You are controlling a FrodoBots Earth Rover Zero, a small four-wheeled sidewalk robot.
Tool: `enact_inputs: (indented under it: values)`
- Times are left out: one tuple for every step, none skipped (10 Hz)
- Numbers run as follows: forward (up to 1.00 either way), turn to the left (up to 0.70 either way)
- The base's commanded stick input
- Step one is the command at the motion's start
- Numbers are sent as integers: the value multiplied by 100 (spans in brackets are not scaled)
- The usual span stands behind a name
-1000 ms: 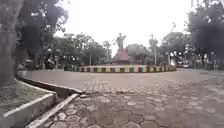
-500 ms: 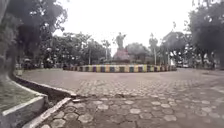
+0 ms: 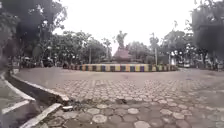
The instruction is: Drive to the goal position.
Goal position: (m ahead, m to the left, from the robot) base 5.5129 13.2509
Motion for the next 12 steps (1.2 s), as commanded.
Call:
enact_inputs:
  values:
    - [70, 0]
    - [70, 0]
    - [70, 0]
    - [70, 0]
    - [70, 0]
    - [70, 0]
    - [70, 0]
    - [70, 0]
    - [70, 0]
    - [70, 0]
    - [70, 0]
    - [70, 0]
